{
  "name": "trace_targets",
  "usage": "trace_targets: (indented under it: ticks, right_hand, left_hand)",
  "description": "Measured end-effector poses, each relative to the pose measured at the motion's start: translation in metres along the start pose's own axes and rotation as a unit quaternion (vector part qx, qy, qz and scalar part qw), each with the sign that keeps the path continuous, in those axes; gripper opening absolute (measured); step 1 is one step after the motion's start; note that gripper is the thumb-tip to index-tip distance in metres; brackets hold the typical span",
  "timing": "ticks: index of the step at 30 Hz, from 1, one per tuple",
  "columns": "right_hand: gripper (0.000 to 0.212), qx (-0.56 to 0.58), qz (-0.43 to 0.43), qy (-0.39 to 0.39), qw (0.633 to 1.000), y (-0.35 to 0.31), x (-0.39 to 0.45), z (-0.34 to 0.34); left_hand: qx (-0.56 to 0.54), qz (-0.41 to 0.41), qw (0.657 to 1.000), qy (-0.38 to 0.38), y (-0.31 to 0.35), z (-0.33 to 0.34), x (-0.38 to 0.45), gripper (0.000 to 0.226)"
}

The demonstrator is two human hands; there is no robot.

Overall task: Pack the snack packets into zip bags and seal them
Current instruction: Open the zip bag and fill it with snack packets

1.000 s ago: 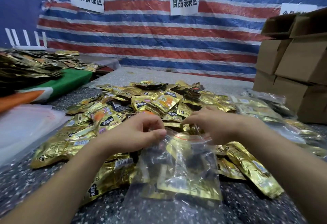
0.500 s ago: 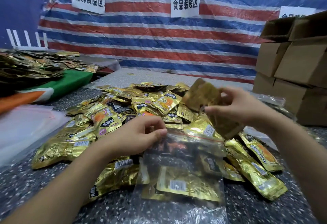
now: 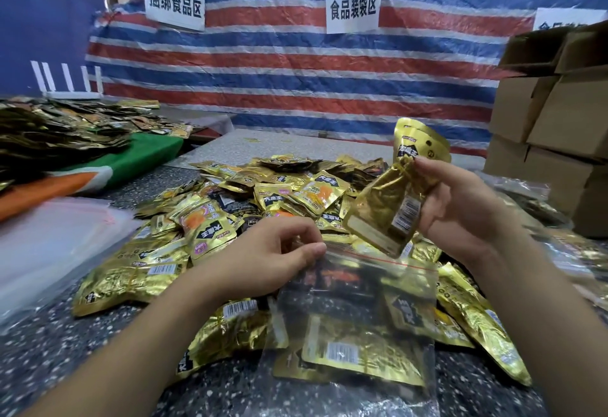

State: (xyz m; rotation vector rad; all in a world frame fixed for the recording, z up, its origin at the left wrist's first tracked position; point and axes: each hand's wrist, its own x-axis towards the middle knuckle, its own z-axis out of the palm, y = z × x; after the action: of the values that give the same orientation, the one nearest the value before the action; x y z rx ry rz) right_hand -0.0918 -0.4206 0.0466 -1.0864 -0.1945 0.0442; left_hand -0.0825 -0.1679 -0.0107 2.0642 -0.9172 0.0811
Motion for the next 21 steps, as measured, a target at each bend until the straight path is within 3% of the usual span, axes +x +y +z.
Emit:
trace_targets:
  ticks: [6,12,17,21]
  right_hand:
    - [0.025,-0.019,-0.011,-0.036,0.999,0.003,0.0,-0.004]
    - [0.033,-0.199,-0.038,-0.053,0.978,0.008,-0.006,-0.006]
    - [0.02,-0.365,0.006,-0.119,0.923,0.007,-0.017,-0.004]
    - [0.023,-0.462,0.028,-0.14,0.876,0.008,-0.021,0.005]
  left_hand:
    - [0.003,0.014,1.0,0.014,-0.001,0.001,0.0,0.017]
    - [-0.016,0.018,0.999,0.039,0.001,0.001,0.0,0.015]
    - [-0.032,0.014,0.998,0.05,-0.001,0.001,0.001,0.014]
    - [-0.016,0.018,0.999,0.039,0.001,0.003,0.0,0.014]
